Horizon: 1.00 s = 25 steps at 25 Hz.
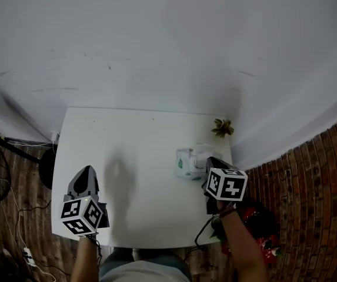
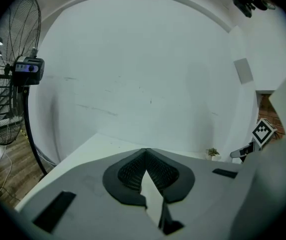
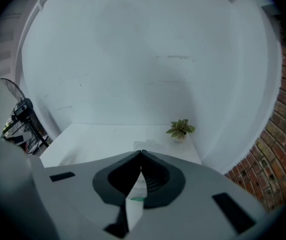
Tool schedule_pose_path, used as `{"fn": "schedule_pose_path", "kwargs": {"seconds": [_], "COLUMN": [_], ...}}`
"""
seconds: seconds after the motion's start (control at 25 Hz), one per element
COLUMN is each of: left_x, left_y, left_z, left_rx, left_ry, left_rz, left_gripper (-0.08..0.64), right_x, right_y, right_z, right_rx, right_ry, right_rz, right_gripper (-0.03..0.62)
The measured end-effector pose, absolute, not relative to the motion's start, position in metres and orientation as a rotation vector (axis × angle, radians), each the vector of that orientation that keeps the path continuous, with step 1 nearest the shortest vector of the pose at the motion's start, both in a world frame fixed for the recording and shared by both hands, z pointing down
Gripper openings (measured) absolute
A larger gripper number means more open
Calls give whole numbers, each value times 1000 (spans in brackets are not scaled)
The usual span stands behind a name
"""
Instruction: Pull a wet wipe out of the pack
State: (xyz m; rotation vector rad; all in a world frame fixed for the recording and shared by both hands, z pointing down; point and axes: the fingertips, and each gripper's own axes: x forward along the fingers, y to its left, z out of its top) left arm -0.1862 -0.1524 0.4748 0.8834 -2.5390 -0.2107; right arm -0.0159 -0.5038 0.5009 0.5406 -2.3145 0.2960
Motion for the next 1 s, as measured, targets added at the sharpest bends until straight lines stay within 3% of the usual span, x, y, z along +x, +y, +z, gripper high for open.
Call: {"fn": "schedule_pose_path", "kwargs": {"seconds": [1.0], "left_x": [-190], "left_y": [-179], "left_z": [403], "left_rx": [1106], "left_ry": [-2599], "left_rz": [-255], "left_gripper": [2], "right_x": [11], "right_y": [-482], "right_z": [385], "right_rx": [740], "right_ry": [-2600], "right_rz": [253], "right_gripper": [5]}}
